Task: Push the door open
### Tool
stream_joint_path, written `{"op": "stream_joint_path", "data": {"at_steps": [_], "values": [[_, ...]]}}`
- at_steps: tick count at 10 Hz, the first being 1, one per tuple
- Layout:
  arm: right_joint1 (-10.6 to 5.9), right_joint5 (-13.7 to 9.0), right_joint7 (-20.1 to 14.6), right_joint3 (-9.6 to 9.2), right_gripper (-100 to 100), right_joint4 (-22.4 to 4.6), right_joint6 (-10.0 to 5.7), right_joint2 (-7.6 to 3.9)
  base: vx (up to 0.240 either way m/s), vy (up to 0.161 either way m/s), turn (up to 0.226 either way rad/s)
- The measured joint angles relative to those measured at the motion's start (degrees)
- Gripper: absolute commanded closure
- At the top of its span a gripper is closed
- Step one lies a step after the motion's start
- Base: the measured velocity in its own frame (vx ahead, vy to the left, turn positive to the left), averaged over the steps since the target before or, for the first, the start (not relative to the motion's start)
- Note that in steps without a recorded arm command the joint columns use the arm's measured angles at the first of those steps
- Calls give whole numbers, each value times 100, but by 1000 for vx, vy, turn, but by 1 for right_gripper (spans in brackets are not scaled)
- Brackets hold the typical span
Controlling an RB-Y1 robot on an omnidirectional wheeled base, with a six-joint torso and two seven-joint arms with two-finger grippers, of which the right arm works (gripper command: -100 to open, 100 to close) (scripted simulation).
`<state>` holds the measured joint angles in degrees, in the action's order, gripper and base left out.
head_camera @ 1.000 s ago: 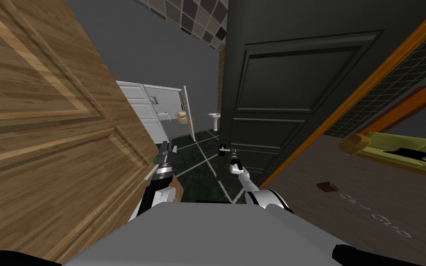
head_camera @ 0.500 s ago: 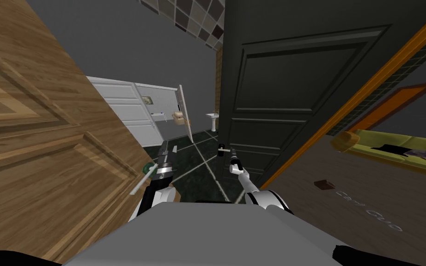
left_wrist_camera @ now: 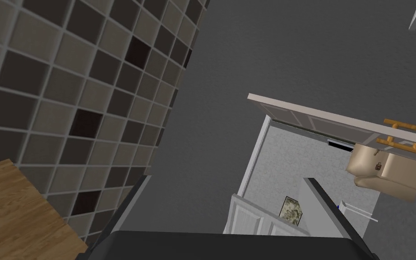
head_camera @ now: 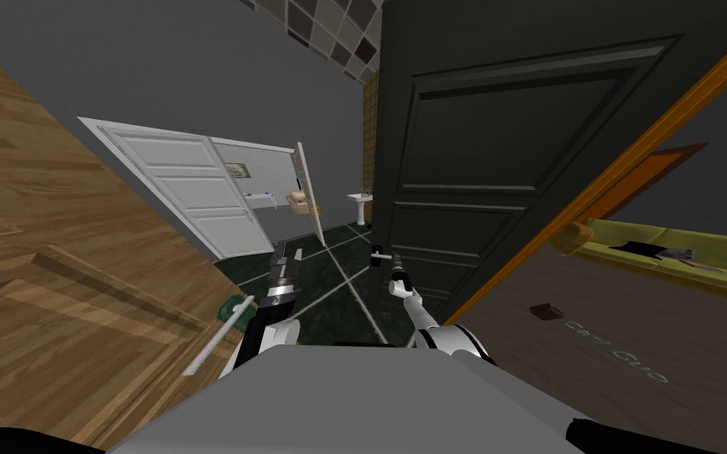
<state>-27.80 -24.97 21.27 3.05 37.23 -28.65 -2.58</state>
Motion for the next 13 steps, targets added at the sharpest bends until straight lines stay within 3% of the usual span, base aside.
{"op": "stream_joint_path", "data": {"at_steps": [2, 5, 13], "values": [[21, -221, 240, -11, 100, 53, -43, 62, 153, 48, -96], [-114, -527, 523, -32, 100, -169, -241, 139, 138, 61, -115], [-58, -1282, 1333, 43, 100, -24, -397, 402, 120, 111, -107]]}}
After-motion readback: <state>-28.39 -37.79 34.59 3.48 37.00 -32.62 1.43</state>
